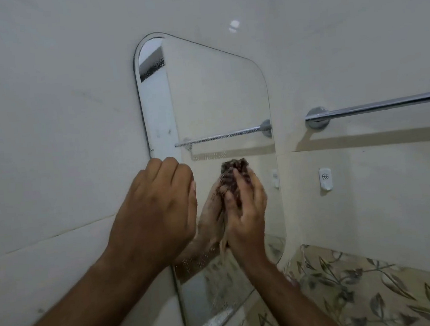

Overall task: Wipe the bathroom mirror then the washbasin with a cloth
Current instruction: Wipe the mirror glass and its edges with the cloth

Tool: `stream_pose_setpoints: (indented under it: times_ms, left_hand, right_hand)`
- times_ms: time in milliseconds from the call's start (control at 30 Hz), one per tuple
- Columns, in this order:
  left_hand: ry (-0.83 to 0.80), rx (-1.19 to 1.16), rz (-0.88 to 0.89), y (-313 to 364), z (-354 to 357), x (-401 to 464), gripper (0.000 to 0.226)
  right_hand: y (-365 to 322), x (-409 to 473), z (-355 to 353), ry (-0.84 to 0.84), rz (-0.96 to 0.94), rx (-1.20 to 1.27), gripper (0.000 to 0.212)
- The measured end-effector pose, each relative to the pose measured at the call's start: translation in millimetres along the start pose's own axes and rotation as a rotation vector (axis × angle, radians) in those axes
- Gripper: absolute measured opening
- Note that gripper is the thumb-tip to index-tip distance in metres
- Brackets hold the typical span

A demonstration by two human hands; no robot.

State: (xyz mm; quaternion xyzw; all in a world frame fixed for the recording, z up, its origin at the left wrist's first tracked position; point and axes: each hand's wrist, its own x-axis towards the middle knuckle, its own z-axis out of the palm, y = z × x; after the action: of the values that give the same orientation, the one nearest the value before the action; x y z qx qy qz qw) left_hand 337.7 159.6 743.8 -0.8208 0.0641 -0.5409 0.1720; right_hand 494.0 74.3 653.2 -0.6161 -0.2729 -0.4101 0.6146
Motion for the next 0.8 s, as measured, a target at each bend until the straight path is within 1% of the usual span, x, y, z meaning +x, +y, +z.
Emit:
stream_pose_setpoints:
  times_ms: [33,133,167,200,233,333,367,400,433,500,533,633,700,733,767,800]
  left_hand:
    - [-0.002,-0.001,0.004,-1,0,0,0.017]
    - [0.006,-0.020,-0.009,-1,1,-1,0.014]
    - [0.006,-0.027,-0.014,-1,1,-1,0.013]
    - [0.005,-0.030,-0.015,-1,1,-1,0.012]
    - [0.005,-0.031,-0.015,-1,1,-1,0.013]
    - [0.007,-0.044,-0.028,-1,1,-1,0.015]
    - [0.009,-0.048,-0.034,0,1,-1,0.015]
    - [0.010,-0.052,-0.039,0,1,-1,0.015]
    - [0.011,-0.055,-0.043,0,2,-1,0.014]
    - [0.015,-0.065,-0.044,1,3,0,0.012]
    - [0.019,-0.075,-0.041,0,4,0,0.011]
    - [0.051,-0.112,-0.023,0,5,-1,0.006]
    - [0.066,-0.124,-0.021,0,4,-1,0.006]
    - [0.066,-0.126,-0.026,0,3,-1,0.007]
    - [0.058,-0.126,-0.034,0,2,-1,0.008]
    - [0.046,-0.124,-0.040,0,2,-1,0.010]
  right_hand:
    - [-8,-12,0,-0.041,-0.079,-0.021,0.048]
    - [-16,-40,-1,-0.160,-0.437,-0.117,0.048]
    - [-14,-36,-2,-0.163,-0.498,-0.119,0.046]
    - [-11,-28,-1,-0.146,-0.493,-0.105,0.045]
    - [-7,-16,0,-0.115,-0.423,-0.074,0.044]
    - [4,38,2,0.067,-0.064,0.017,0.043]
    - [7,58,3,0.119,0.030,0.026,0.042]
    - [9,75,2,0.159,0.089,0.027,0.041]
    - [7,87,2,0.183,0.107,0.022,0.040]
    - [-10,91,6,0.168,0.063,0.021,0.041]
    - [-24,82,9,0.125,-0.006,0.019,0.042]
    - [-64,40,17,-0.066,-0.377,-0.022,0.045]
    - [-68,39,16,-0.142,-0.563,-0.044,0.048]
    - [-64,51,14,-0.141,-0.581,-0.052,0.048]
    - [-57,65,13,-0.120,-0.534,-0.048,0.046]
    - [-50,83,11,-0.069,-0.438,-0.030,0.044]
